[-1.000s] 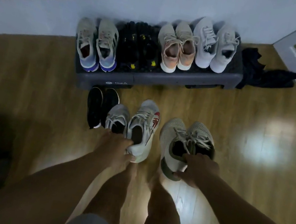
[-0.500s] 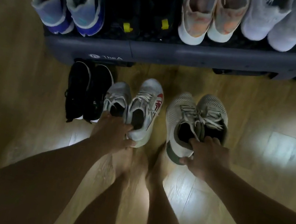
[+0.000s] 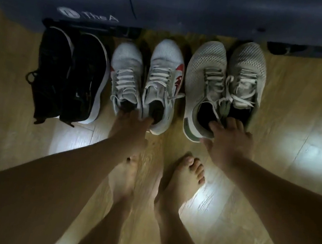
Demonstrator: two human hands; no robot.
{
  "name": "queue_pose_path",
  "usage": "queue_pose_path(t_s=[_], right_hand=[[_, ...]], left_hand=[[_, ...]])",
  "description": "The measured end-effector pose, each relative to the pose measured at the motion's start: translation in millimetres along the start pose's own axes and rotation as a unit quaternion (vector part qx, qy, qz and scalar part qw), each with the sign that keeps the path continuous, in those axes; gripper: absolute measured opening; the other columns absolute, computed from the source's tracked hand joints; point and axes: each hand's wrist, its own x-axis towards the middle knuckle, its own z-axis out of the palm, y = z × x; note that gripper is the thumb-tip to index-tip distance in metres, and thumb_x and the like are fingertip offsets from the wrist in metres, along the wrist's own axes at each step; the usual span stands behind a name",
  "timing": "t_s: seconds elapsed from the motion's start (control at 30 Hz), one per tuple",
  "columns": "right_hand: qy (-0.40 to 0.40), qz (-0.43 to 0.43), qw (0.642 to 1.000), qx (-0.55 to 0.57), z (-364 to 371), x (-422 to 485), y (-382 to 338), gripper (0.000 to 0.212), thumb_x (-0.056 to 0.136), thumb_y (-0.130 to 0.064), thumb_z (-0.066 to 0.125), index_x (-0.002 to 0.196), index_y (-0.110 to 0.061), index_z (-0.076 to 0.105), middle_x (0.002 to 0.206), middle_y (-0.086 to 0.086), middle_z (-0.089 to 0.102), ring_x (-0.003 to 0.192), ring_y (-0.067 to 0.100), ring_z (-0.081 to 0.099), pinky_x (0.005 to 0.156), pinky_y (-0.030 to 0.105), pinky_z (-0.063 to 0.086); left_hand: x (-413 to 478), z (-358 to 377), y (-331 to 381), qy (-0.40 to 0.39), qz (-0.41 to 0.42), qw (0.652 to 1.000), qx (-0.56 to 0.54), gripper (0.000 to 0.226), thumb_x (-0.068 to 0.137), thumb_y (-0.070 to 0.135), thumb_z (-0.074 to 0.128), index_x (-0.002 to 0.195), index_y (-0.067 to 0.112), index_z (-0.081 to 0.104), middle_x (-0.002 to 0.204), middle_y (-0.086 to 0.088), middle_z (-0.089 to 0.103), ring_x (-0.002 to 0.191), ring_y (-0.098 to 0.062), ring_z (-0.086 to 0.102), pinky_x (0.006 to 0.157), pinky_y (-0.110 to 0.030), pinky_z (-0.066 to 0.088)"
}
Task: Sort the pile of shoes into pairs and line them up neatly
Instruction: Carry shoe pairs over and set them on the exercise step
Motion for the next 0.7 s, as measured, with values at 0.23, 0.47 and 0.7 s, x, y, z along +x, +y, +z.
queue_pose_path(t_s=[0.23, 0.47, 0.7], right_hand=[[-0.064, 0.011, 0.997, 0.045, 15.9, 5.0, -5.0, 0.062, 0.082, -0.042, 0.063, 0.139, -0.035, 0.040, 0.137, 0.005, 0.036, 0.133, 0.025, 0.030, 0.100, 0.040, 0.037], [-0.128, 0.011, 0.991, 0.048, 6.7, 7.5, -7.3, 0.073, 0.081, -0.048, 0.061, 0.146, -0.043, 0.028, 0.153, 0.004, 0.022, 0.147, 0.026, 0.010, 0.112, 0.047, 0.028], [-0.210, 0.037, 0.976, 0.046, -52.2, -12.4, -7.9, 0.089, 0.083, -0.040, 0.066, 0.153, -0.043, 0.010, 0.161, 0.006, 0.016, 0.149, 0.030, 0.006, 0.115, 0.056, 0.023]], left_hand=[[11.1, 11.6, 0.1, -0.009, -0.028, 0.997, -0.071, 0.072, 0.081, 0.043, 0.066, 0.142, 0.032, 0.031, 0.140, -0.014, 0.032, 0.129, -0.034, 0.038, 0.109, -0.043, 0.031], [21.6, -10.6, -14.5, -0.001, -0.047, 0.998, -0.034, 0.093, 0.077, 0.058, 0.066, 0.149, 0.032, 0.013, 0.153, -0.015, 0.030, 0.140, -0.041, 0.028, 0.114, -0.051, 0.022], [-23.8, -52.5, -12.7, -0.097, -0.052, 0.990, -0.088, 0.106, 0.075, 0.053, 0.069, 0.150, 0.047, -0.005, 0.159, -0.017, 0.017, 0.143, -0.039, 0.024, 0.108, -0.055, 0.034]])
